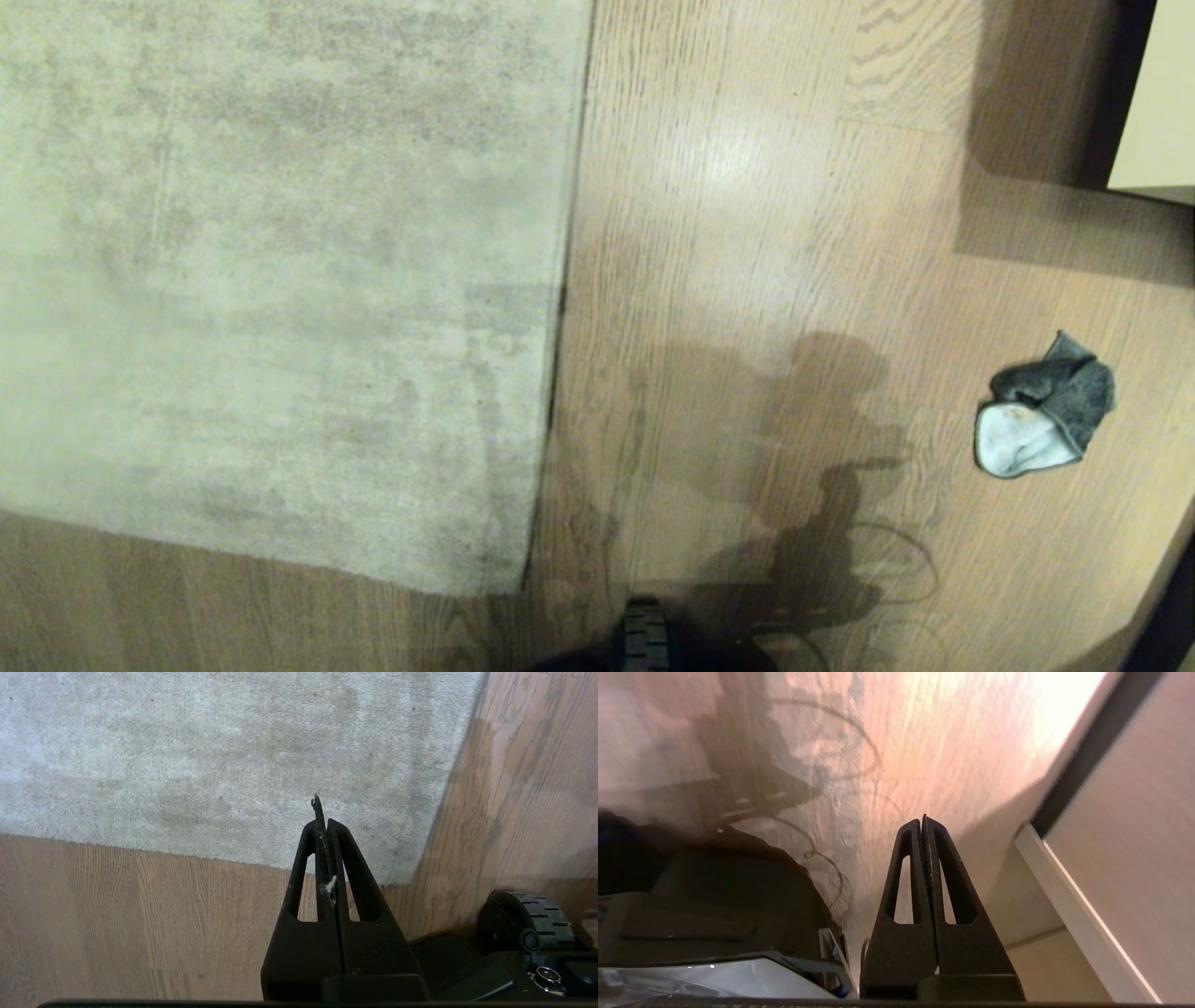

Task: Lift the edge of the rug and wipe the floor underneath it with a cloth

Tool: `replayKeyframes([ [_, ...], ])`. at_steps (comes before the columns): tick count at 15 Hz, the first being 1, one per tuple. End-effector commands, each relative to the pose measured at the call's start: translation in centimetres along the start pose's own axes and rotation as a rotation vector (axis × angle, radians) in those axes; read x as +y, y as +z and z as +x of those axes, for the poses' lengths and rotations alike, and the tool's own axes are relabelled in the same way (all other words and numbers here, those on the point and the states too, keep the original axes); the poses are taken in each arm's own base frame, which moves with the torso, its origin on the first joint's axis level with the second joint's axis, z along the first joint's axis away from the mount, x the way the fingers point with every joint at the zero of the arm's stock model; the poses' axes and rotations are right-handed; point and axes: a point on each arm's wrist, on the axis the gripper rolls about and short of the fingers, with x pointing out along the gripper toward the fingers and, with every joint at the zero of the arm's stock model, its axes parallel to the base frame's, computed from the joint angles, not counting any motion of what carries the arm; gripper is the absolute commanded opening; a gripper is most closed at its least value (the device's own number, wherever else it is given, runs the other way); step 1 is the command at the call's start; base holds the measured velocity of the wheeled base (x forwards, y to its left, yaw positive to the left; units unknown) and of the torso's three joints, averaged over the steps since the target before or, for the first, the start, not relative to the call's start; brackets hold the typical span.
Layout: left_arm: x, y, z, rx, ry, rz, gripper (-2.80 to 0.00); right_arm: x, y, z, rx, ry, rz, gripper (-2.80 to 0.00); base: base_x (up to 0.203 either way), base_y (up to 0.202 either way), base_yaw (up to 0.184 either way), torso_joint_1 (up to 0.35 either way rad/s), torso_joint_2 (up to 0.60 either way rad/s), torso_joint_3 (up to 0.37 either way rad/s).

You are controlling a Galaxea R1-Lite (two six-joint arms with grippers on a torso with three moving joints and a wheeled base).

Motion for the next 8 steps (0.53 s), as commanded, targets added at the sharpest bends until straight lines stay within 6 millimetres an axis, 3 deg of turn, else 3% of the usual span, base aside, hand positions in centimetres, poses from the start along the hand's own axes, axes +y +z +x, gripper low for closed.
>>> replayKeyframes([
  [1, 0.00, 0.01, 0.01, 0.001, 0.001, 0.000, -2.80, 0.04, -0.12, -0.44, -0.061, 0.027, -0.015, -2.80, 0.000, 0.000, 0.000, 0.000, 0.00, 0.000],
  [8, 0.00, 0.01, 0.01, 0.001, 0.001, 0.000, -2.80, 0.05, -0.38, -1.06, -0.147, 0.085, -0.033, -2.80, 0.000, 0.000, 0.000, 0.000, 0.00, 0.000],
])
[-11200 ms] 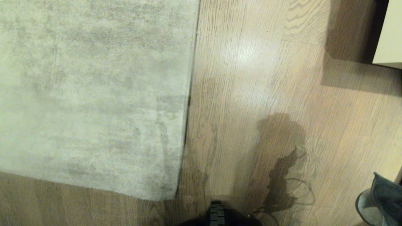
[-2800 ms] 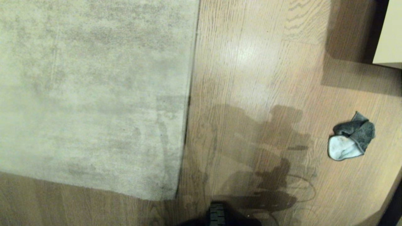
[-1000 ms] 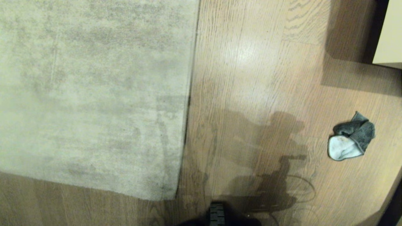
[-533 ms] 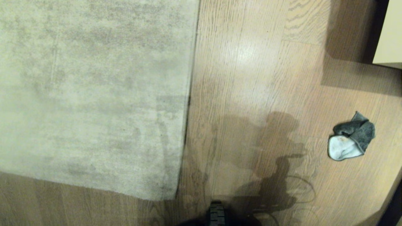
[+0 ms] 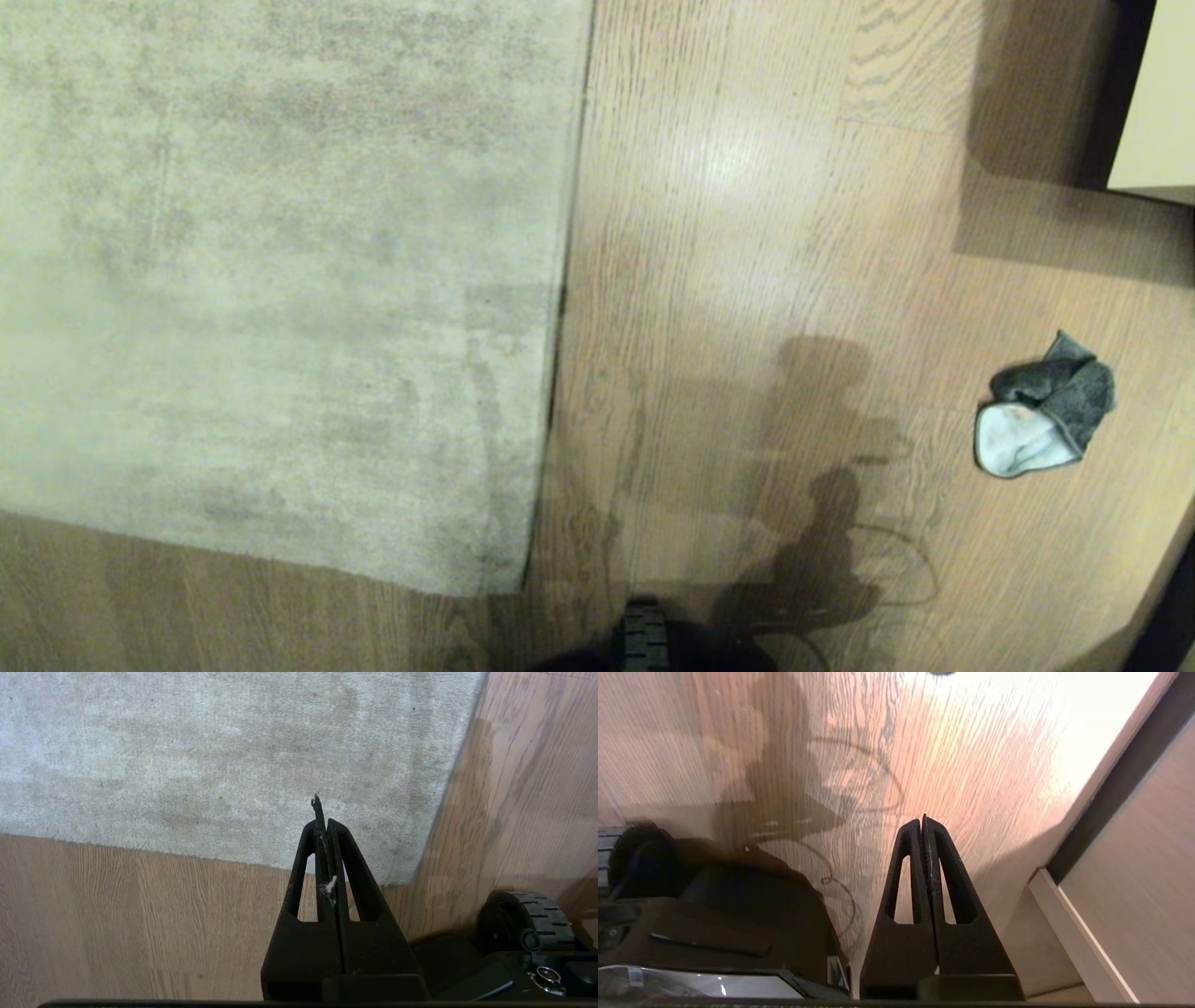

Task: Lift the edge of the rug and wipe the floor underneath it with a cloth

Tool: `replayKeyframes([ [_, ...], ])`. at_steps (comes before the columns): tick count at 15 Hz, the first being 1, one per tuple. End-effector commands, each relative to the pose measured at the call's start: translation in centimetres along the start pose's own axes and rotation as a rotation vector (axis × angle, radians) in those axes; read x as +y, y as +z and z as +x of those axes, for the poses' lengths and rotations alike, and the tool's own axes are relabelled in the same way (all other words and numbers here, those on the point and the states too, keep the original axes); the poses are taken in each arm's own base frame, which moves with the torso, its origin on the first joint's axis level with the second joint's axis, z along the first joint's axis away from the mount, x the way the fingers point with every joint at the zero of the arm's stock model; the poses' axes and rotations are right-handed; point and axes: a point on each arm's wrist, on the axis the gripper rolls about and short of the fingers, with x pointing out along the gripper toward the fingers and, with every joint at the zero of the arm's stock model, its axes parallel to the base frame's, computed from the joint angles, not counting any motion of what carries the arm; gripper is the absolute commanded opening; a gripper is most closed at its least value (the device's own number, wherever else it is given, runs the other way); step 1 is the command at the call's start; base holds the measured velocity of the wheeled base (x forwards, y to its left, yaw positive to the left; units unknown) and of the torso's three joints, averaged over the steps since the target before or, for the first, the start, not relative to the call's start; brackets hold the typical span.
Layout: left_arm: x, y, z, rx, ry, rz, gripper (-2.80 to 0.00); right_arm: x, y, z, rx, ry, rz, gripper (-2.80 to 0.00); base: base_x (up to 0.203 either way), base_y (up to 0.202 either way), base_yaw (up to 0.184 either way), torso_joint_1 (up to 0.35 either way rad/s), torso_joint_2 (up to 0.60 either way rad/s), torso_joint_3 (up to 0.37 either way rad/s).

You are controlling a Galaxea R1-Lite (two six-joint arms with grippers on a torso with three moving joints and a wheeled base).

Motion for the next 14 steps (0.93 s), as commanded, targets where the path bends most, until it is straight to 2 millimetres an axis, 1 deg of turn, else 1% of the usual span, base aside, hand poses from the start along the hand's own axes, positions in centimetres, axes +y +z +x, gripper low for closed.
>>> replayKeyframes([
  [1, 0.00, 0.01, 0.01, 0.001, 0.001, 0.000, -2.80, 0.01, -0.04, -0.15, -0.020, 0.002, -0.001, -2.80, 0.000, 0.000, 0.000, 0.000, 0.00, 0.000],
  [9, 0.00, 0.01, 0.01, 0.001, 0.001, 0.000, -2.80, 0.00, -0.03, -0.14, -0.024, 0.074, -0.022, -2.80, 0.000, 0.000, 0.000, 0.000, 0.00, 0.000],
  [14, 0.00, 0.01, 0.01, 0.001, 0.001, 0.000, -2.80, -0.03, -0.11, -0.37, -0.060, 0.165, -0.047, -2.80, 0.000, 0.000, 0.000, 0.000, 0.00, 0.000],
])
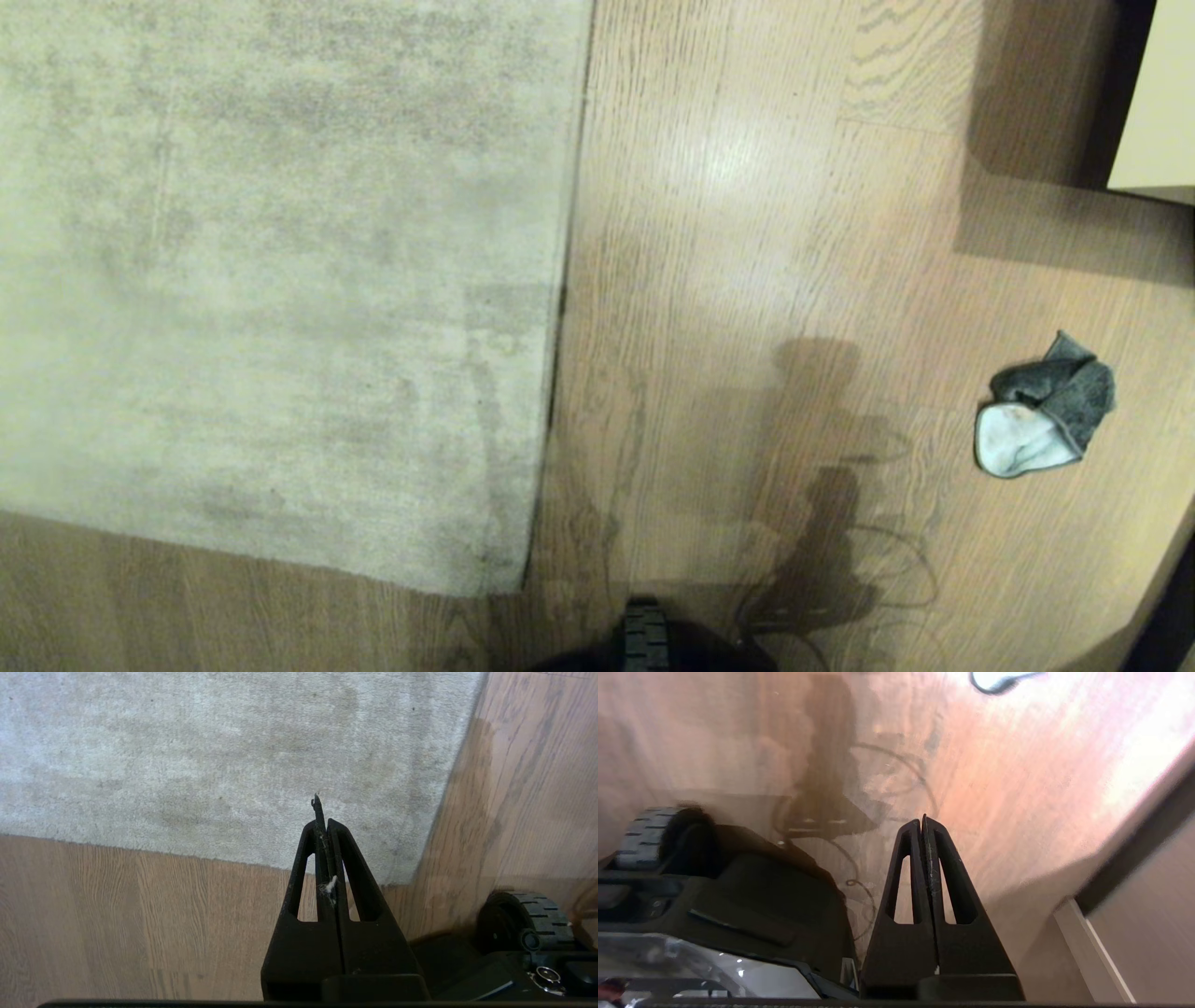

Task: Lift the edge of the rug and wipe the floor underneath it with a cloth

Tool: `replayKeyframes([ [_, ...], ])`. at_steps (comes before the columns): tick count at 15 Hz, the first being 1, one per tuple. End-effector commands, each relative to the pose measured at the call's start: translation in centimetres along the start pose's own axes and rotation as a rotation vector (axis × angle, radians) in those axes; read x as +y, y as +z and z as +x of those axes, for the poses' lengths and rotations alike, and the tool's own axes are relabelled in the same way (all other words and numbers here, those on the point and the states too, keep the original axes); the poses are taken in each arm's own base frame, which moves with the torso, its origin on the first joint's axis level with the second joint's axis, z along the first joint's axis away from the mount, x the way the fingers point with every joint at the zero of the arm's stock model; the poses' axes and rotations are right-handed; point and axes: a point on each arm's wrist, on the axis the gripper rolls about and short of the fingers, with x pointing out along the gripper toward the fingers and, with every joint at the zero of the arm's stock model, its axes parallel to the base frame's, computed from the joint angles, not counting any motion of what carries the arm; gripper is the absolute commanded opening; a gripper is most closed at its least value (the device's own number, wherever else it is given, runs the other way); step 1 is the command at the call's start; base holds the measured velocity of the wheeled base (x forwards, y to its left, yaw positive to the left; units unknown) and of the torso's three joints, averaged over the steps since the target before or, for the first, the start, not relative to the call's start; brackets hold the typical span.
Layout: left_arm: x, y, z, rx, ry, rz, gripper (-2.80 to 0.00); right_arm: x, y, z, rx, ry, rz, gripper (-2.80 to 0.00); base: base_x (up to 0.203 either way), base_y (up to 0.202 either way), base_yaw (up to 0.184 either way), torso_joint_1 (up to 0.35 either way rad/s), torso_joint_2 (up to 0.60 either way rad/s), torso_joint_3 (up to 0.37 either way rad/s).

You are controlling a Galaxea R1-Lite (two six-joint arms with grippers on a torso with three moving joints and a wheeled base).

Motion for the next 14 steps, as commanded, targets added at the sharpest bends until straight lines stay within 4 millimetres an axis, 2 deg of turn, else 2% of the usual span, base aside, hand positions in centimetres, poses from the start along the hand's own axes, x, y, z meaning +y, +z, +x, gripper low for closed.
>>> replayKeyframes([
  [1, 0.0, 0.0, 0.0, 0.001, 0.001, 0.000, -2.80, 0.0, -0.1, -0.3, -0.042, 0.047, -0.014, -2.80, 0.000, 0.000, 0.000, 0.000, 0.00, 0.000],
  [8, 0.0, 0.0, 0.0, 0.001, 0.001, 0.000, -2.80, 0.0, -0.9, -2.0, -0.274, 0.037, -0.012, -2.80, 0.000, 0.000, 0.000, 0.000, 0.00, 0.000],
  [14, 0.0, 0.0, 0.0, 0.001, 0.001, 0.000, -2.80, 0.0, -0.9, -2.0, -0.275, 0.043, 0.053, -2.80, 0.000, 0.000, 0.000, 0.000, 0.00, 0.000],
])
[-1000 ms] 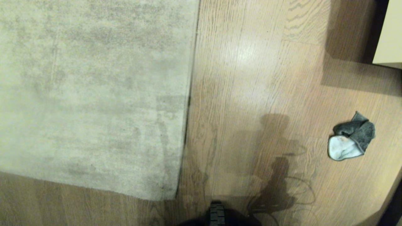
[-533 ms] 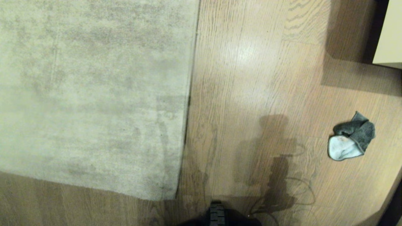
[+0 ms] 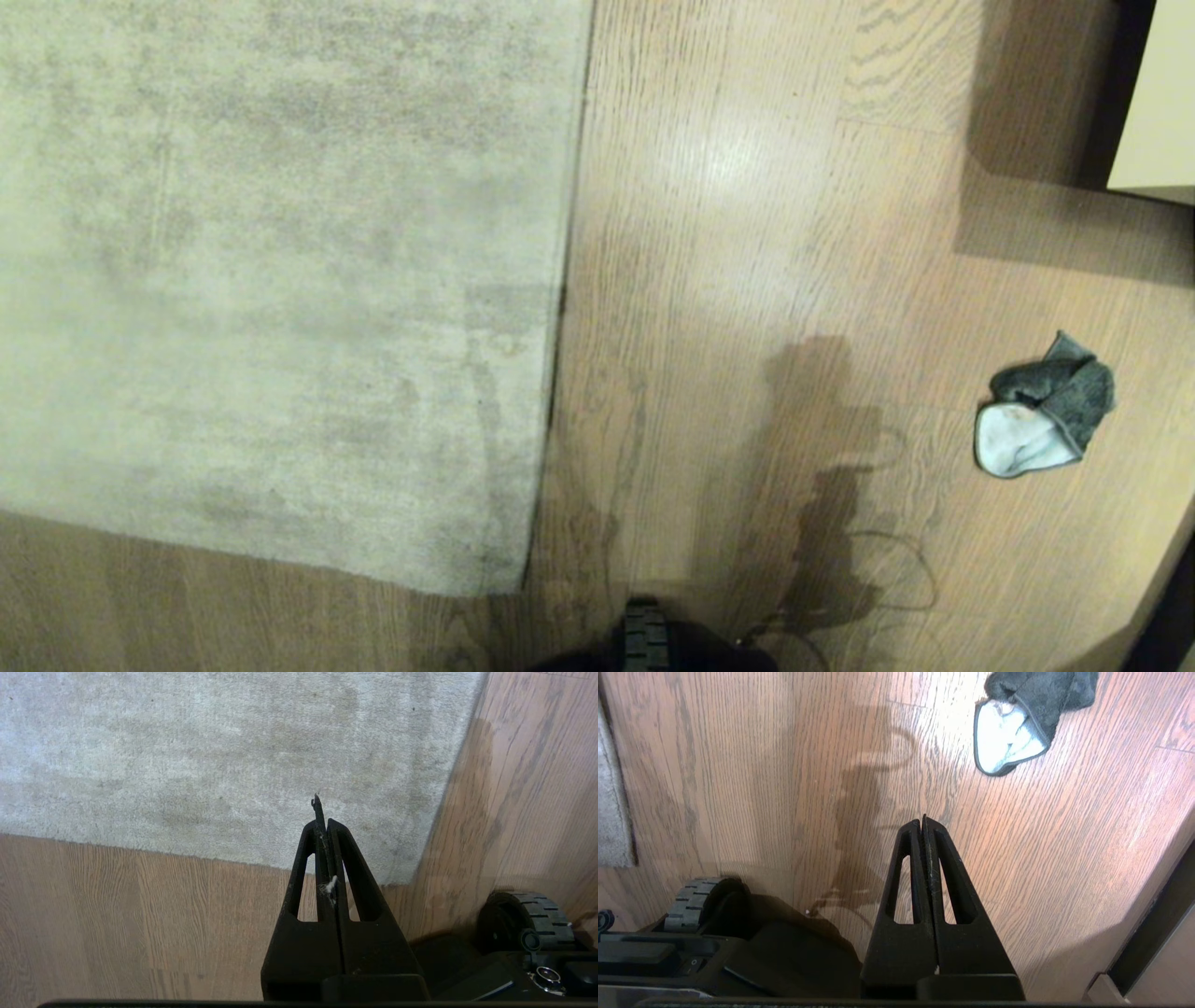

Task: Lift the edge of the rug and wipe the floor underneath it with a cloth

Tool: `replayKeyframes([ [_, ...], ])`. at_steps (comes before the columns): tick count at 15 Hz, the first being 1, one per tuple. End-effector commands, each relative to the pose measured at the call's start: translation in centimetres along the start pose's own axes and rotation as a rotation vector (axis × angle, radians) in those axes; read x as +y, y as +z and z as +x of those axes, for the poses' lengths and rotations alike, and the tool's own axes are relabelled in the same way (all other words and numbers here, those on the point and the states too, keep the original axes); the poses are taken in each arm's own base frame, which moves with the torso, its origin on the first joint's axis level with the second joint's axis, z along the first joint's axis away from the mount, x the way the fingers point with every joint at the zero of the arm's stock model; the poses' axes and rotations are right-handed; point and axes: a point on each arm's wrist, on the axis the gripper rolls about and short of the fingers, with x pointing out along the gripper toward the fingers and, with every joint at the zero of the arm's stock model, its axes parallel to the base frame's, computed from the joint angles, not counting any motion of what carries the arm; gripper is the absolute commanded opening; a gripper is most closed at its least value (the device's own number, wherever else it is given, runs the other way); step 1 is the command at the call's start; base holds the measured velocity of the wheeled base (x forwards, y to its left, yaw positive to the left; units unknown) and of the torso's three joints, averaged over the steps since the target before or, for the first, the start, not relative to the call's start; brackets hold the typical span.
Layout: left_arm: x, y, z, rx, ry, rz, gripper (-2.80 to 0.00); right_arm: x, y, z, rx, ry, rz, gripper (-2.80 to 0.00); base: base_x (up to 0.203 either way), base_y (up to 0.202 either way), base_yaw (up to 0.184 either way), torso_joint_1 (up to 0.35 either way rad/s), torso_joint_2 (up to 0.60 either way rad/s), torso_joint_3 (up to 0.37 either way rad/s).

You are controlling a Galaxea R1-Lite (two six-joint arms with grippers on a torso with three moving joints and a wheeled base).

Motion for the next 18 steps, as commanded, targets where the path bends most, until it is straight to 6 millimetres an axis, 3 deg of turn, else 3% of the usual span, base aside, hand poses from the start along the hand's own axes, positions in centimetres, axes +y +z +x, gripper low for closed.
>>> replayKeyframes([
  [1, 0.00, 0.01, 0.01, 0.001, 0.000, 0.000, -2.80, 0.00, 0.00, -0.05, -0.008, 0.001, -0.001, -2.80, 0.000, 0.000, 0.000, 0.000, 0.00, 0.000],
  [18, 0.00, 0.01, 0.01, 0.001, 0.000, 0.000, -2.80, 0.00, 0.01, -0.05, -0.009, 0.001, -0.001, -2.80, 0.000, 0.000, 0.000, 0.000, 0.00, 0.000],
])
